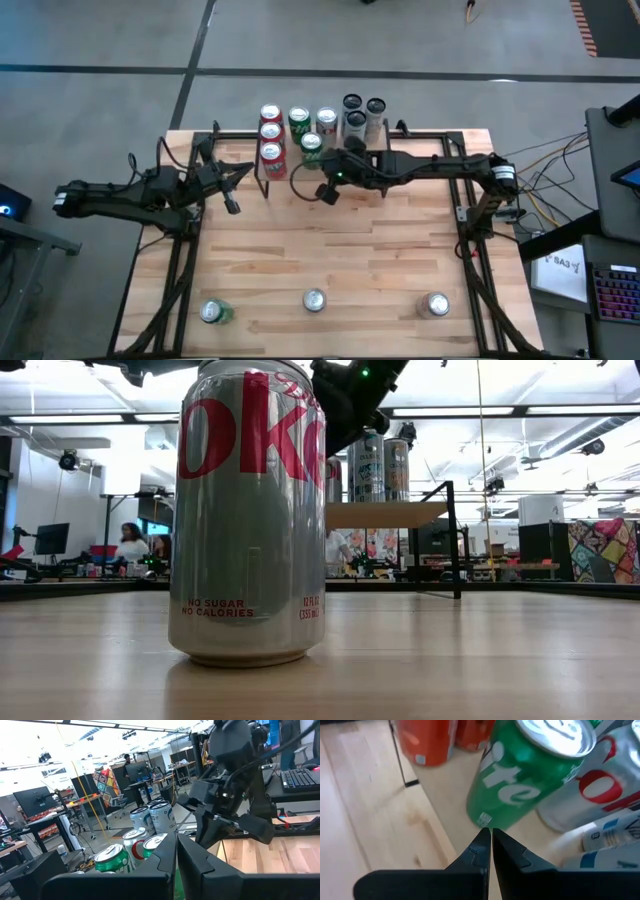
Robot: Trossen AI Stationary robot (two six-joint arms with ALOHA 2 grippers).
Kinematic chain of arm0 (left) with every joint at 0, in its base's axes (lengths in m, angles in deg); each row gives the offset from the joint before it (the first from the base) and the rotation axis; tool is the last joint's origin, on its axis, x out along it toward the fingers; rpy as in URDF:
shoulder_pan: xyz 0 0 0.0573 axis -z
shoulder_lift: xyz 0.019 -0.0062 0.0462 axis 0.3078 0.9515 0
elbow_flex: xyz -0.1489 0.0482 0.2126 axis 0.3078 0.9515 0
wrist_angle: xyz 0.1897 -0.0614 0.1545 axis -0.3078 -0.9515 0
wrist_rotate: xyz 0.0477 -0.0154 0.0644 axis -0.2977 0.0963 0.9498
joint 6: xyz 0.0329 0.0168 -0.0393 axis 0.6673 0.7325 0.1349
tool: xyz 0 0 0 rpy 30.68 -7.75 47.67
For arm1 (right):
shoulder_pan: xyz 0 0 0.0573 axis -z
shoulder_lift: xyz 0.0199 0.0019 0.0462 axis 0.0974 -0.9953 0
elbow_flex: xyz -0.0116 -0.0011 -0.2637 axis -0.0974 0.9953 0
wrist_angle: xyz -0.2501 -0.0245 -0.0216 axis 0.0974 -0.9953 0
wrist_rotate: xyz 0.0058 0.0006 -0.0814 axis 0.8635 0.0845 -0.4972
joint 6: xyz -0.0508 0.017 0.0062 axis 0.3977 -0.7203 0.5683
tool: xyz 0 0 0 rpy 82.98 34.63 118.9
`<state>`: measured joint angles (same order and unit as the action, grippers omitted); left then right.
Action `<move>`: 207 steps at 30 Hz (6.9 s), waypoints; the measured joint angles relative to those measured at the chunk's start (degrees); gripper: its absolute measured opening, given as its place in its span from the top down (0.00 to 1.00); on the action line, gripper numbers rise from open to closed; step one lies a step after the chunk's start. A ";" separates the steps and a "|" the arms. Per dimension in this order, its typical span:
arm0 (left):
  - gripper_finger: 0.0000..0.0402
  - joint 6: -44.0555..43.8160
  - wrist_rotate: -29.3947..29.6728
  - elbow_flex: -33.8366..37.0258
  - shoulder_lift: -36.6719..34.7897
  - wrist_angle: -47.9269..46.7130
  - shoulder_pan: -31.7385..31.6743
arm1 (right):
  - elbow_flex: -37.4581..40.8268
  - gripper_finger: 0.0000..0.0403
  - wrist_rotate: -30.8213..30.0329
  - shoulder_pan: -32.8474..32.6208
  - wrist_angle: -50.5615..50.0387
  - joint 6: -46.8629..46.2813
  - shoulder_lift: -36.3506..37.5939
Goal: Place canned beverage on shelf
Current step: Adjust the soda cans on the shelf
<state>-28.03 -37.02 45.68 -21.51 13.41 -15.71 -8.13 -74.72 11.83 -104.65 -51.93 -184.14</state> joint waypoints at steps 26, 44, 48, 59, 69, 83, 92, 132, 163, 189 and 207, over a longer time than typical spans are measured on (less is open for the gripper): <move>1.00 0.00 0.00 0.00 0.02 0.04 0.00 | 0.00 0.98 -4.36 2.86 2.76 2.43 -2.43; 1.00 0.00 0.00 0.00 0.02 0.04 0.00 | 0.00 0.98 -3.98 2.90 7.91 3.49 -2.66; 1.00 0.00 -0.02 0.00 0.02 0.04 -0.02 | 0.00 0.98 -3.96 2.90 8.03 4.03 -2.96; 1.00 0.00 0.00 0.00 0.17 0.04 -0.02 | 0.00 0.98 -4.42 2.92 10.84 5.88 -4.05; 1.00 0.02 0.00 0.00 0.20 0.04 0.00 | 0.00 0.98 -4.48 3.16 11.08 5.86 -4.05; 1.00 0.02 0.00 0.00 0.20 0.04 -0.02 | 0.00 0.98 -4.47 3.16 12.53 7.06 -4.23; 1.00 0.22 0.00 0.00 0.20 0.04 0.00 | 0.00 0.98 -4.44 3.16 14.27 8.39 -4.55; 1.00 0.90 0.00 0.00 0.76 0.07 0.00 | 0.00 0.98 -3.94 3.45 17.15 10.78 -5.82; 1.00 0.90 0.00 0.00 0.76 0.11 -0.02 | 0.00 0.98 -3.94 3.43 17.99 10.80 -5.82; 1.00 0.90 0.02 0.00 0.76 0.09 -0.02 | 0.00 0.98 -3.88 3.40 17.97 9.74 -5.82; 1.00 1.14 0.02 0.00 0.79 0.07 -0.02 | -0.25 0.98 -5.80 1.67 14.97 5.93 -3.70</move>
<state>-26.90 -37.00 45.68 -20.72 13.47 -15.73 -8.37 -80.52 13.51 -89.68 -46.00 -187.84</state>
